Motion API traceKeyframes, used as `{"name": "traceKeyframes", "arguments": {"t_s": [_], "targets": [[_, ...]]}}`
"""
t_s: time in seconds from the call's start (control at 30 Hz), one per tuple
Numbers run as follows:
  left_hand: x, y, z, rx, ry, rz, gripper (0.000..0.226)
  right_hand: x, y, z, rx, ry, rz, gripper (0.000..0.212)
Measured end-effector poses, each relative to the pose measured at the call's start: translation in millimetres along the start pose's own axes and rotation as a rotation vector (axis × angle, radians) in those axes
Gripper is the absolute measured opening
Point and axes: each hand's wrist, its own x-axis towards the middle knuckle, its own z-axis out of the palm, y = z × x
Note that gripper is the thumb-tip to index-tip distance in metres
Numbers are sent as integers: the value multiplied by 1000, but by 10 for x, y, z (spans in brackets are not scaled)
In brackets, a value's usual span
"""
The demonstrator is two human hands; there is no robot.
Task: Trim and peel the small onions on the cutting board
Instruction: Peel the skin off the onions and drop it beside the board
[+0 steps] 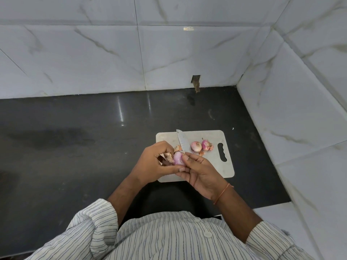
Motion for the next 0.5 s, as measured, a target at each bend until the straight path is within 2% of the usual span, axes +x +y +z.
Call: {"name": "traceKeyframes", "arguments": {"t_s": [0.13,0.3,0.43,0.5], "targets": [[31,38,-20,-36,82,-16,41,52,-24,53,47,67,-36,40],[67,15,-19,-91,119,-73,39,67,-89,144,1,115,-42,35],[95,17,-85,-330,94,-154,36,83,-187,112,-39,63,-16,26],[105,56,-135,-427,30,-189,32,97,-251,65,-65,-13,5,30]]}}
